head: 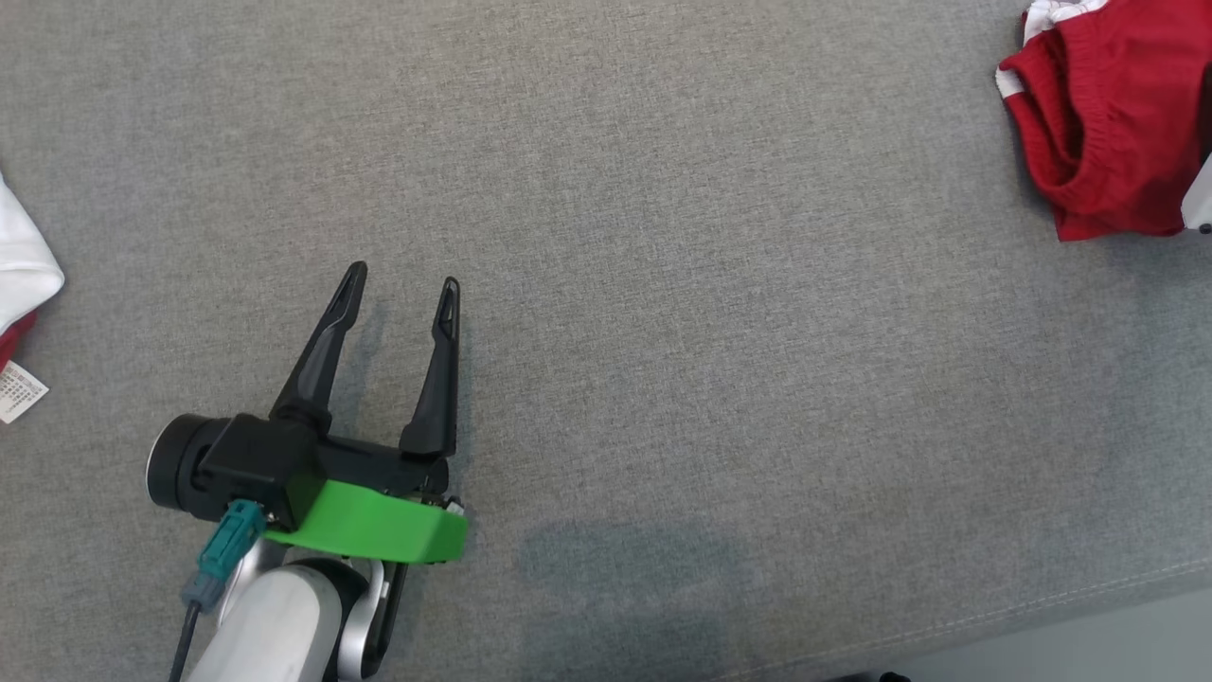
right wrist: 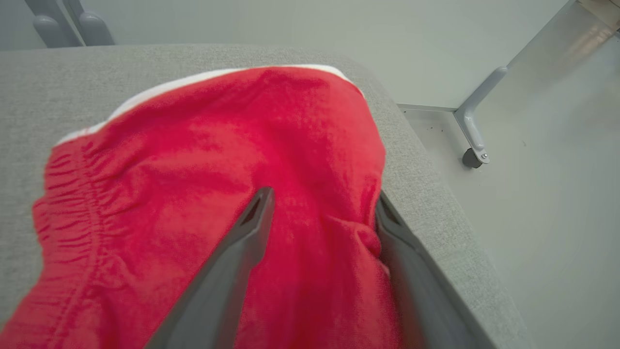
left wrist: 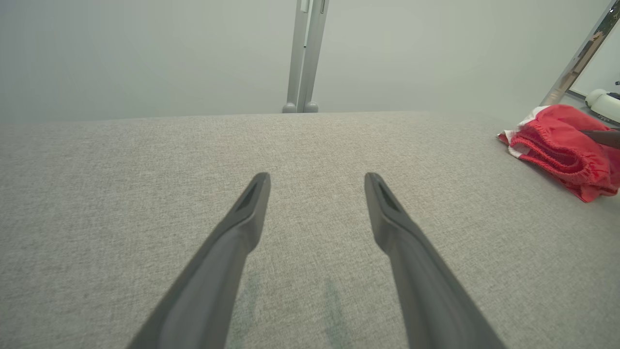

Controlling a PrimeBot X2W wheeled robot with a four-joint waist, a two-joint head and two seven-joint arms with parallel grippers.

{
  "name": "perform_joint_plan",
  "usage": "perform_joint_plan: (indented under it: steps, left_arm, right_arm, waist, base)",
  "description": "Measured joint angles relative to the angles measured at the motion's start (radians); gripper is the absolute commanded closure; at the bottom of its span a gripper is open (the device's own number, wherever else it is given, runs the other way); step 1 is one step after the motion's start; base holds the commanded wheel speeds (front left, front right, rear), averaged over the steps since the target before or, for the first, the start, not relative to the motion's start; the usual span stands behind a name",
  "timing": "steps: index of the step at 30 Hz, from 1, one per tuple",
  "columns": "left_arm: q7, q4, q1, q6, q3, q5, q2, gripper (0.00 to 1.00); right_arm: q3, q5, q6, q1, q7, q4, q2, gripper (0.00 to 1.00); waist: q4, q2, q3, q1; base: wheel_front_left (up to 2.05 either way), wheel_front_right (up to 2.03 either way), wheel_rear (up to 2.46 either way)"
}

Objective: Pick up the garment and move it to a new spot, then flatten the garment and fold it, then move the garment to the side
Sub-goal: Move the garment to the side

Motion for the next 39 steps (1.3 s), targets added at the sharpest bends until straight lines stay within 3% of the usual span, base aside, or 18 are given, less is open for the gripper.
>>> perform_joint_plan:
  steps: [11,19,29,39]
  left_arm:
    - [-0.005,0.012,-0.002,0.005,-0.009,-0.002,-0.003,0.00]
    - [-0.035,0.058,0.017,0.004,-0.007,-0.038,-0.023,0.00]
    - [-0.090,0.143,0.108,0.010,0.050,-0.108,-0.045,0.00]
    - [-0.107,0.182,0.225,0.030,0.131,-0.142,-0.043,0.00]
  right_arm:
    - [-0.046,-0.167,0.000,-0.033,-0.096,0.048,-0.027,0.00]
    - [-0.002,-0.210,0.000,-0.038,-0.115,-0.049,0.080,0.00]
    - [0.164,-0.114,0.000,0.112,-0.117,-0.250,0.192,0.00]
    - [0.161,-0.014,0.000,0.393,-0.106,-0.472,0.237,0.00]
  waist:
    - [0.000,0.0000,-0.014,0.0000]
    - [-0.006,0.0000,-0.097,0.0000]
    - [0.001,0.0000,-0.262,0.0000]
    - [0.036,0.0000,-0.420,-0.0001]
  base:
    - [0.00,0.00,0.00]
    - [0.00,0.00,0.00]
    - [0.00,0.00,0.00]
    - [0.00,0.00,0.00]
